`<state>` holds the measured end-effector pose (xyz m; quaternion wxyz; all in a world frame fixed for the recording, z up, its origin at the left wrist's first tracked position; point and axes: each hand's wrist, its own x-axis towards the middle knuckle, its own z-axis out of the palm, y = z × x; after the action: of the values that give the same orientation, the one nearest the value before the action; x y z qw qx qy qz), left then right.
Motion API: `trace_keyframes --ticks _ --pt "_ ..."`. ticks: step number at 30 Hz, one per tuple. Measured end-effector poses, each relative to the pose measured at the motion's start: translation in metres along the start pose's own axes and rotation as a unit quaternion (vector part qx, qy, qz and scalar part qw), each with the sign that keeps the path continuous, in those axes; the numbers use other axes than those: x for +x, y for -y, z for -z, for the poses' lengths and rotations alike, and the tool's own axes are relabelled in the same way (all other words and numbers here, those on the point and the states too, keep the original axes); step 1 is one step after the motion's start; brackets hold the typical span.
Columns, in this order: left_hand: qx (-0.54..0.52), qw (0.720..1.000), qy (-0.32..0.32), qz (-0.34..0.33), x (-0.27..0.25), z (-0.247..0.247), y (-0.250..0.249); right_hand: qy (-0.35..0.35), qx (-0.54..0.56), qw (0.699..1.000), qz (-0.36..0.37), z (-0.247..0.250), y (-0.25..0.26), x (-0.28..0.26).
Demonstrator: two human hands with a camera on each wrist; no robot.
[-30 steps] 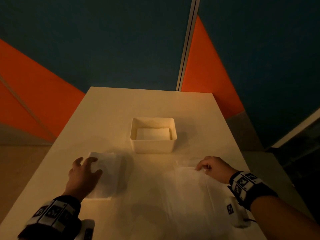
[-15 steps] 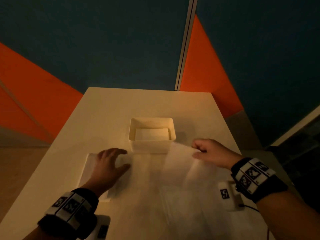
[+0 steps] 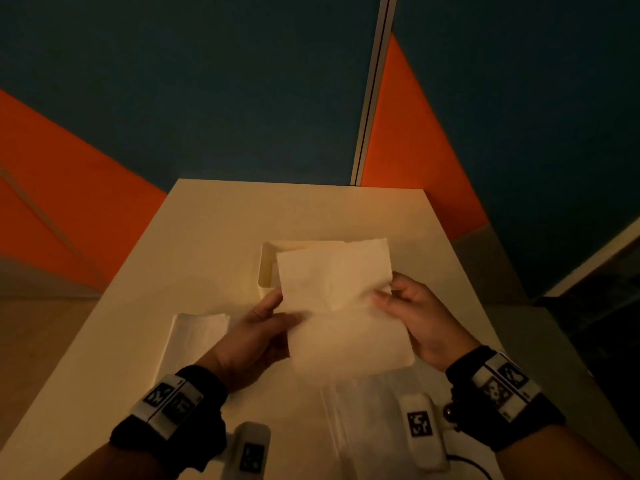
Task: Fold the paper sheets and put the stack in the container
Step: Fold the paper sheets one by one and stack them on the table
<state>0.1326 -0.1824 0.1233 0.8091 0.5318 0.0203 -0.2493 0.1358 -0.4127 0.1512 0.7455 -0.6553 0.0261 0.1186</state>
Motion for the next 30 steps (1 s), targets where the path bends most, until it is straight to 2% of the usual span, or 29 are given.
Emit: trace_keyframes --ticks 4,8,11,13,17,19,20,22,25,28,30 --pt "0.051 0.998 0.012 -0.037 -0.006 0.007 -0.008 -0.004 0.039 0.999 -0.023 0.006 -0.001 -0.003" --pt "0.108 0.994 0.004 -0.030 -0.012 0.010 -0.018 0.026 0.083 0.994 -0.068 0.010 0.004 -0.007" --pt "0.131 0.991 0.036 0.001 -0.019 0.014 -0.025 0.032 -0.014 0.997 -0.061 0.008 0.001 -0.005" --pt "0.121 0.989 0.078 0.023 -0.023 0.015 -0.027 0.063 -0.094 0.993 -0.042 0.006 -0.003 -0.005" --pt "0.196 0.970 0.133 0.058 -0.027 0.001 -0.018 0.170 -0.132 0.975 -0.046 -0.009 -0.005 -0.008" --pt "0.243 0.958 0.143 0.061 -0.026 -0.005 -0.009 0.193 -0.160 0.967 -0.042 -0.018 -0.008 -0.008" --pt "0.251 0.957 0.135 0.060 -0.026 -0.004 -0.003 0.181 -0.167 0.969 -0.037 -0.022 -0.009 -0.007" --pt "0.243 0.967 0.075 0.028 -0.030 0.004 0.002 0.118 -0.160 0.979 -0.035 -0.023 -0.011 -0.005" --pt "0.204 0.975 -0.069 -0.048 -0.041 0.032 0.003 0.008 -0.157 0.986 -0.052 -0.008 -0.019 -0.002" --pt "0.165 0.959 -0.214 -0.079 -0.053 0.067 0.003 -0.069 -0.170 0.980 -0.079 0.015 -0.031 -0.001" --pt "0.181 0.943 -0.272 -0.070 -0.059 0.087 0.005 -0.100 -0.186 0.973 -0.098 0.029 -0.040 -0.001"
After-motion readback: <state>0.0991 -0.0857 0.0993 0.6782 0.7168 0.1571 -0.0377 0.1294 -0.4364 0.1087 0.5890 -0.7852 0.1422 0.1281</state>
